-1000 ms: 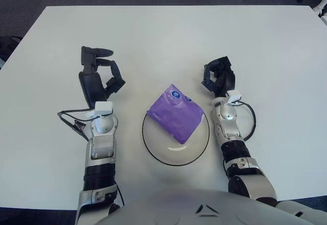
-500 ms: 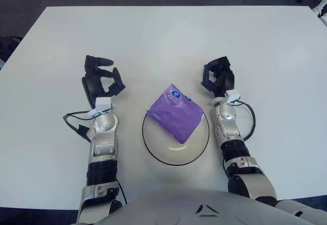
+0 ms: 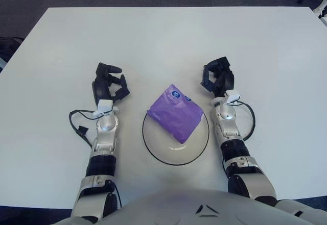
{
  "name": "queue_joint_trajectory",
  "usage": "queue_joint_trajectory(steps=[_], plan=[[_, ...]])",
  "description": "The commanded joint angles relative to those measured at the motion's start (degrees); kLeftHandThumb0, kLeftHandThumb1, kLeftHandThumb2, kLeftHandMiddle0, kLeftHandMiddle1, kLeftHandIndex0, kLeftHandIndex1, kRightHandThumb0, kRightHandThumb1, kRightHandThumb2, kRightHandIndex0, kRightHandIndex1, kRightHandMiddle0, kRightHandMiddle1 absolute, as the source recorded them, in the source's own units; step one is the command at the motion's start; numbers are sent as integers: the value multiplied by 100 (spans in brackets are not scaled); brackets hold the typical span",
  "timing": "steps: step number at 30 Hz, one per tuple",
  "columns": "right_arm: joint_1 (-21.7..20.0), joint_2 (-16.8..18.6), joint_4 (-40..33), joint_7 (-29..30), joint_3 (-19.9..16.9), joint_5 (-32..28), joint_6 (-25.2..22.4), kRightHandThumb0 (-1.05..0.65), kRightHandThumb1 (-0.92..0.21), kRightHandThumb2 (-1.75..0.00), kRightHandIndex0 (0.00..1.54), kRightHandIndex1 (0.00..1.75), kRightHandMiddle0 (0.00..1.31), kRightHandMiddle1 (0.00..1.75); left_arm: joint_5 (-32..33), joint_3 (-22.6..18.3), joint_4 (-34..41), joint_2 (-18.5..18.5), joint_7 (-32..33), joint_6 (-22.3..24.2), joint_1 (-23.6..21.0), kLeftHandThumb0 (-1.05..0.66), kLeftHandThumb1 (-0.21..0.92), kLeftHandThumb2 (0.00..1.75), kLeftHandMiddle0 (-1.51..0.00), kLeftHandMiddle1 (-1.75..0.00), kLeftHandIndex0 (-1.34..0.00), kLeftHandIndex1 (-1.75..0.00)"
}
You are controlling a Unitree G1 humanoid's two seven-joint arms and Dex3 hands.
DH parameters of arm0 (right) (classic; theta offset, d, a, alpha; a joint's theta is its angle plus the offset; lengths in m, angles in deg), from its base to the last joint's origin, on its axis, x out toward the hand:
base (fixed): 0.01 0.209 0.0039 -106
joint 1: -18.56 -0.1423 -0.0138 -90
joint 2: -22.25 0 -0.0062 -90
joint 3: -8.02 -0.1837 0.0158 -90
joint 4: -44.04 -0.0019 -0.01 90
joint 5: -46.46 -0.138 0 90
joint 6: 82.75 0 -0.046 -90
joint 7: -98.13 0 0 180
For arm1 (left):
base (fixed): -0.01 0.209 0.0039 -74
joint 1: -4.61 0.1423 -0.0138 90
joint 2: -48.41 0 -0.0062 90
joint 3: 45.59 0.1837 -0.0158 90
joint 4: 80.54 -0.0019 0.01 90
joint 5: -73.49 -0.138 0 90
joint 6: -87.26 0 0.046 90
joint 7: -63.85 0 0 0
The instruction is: Put the tissue paper into the plate.
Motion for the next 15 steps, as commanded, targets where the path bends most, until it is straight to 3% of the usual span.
queue_joint_trajectory(steps=[1,15], plan=[[702,39,600,-4,-88,-92,-171,-41,-56,-102,62,140,42,175,190,66,-403,-29,-272,-96,255,-42,53,106,-71,-175,-45,-175],[722,42,601,2,-89,-50,-129,-40,-56,-101,62,140,42,175,604,219,-1064,-231,-1074,-40,265,-42,53,106,-71,-175,-44,-175]])
